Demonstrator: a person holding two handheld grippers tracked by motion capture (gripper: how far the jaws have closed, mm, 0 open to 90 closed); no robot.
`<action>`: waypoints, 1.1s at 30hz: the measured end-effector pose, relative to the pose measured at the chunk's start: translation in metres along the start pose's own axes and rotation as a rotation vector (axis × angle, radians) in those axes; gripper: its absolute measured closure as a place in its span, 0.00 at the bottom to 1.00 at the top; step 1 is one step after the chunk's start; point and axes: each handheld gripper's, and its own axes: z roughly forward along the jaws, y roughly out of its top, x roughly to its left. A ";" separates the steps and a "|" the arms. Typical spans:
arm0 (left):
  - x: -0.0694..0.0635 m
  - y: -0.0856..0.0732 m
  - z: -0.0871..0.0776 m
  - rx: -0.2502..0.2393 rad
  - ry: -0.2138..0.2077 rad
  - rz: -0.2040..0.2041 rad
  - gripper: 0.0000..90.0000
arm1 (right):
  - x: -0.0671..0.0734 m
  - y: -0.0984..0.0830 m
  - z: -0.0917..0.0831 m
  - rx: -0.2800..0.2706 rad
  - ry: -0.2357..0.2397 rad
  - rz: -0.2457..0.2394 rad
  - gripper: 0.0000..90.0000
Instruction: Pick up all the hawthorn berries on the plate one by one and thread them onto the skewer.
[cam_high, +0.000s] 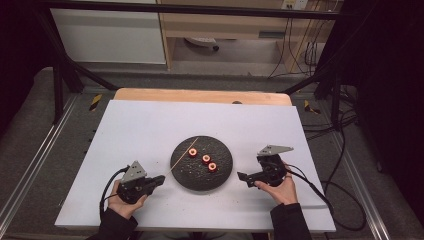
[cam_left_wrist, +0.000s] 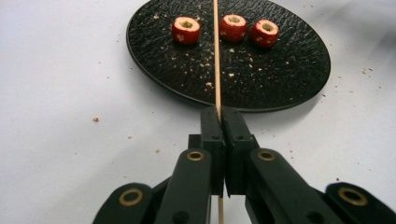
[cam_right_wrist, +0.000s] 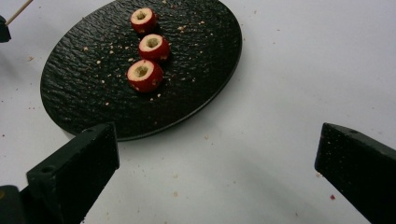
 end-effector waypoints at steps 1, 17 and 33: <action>0.000 0.000 0.000 0.002 -0.003 -0.002 0.98 | 0.002 0.004 0.002 0.012 -0.006 0.003 0.01; 0.002 -0.002 0.001 0.006 0.004 0.002 0.98 | 0.033 0.052 0.043 0.164 -0.036 -0.032 0.03; 0.003 -0.003 0.001 0.007 0.007 0.003 0.98 | 0.055 0.074 0.074 0.278 -0.034 0.015 0.20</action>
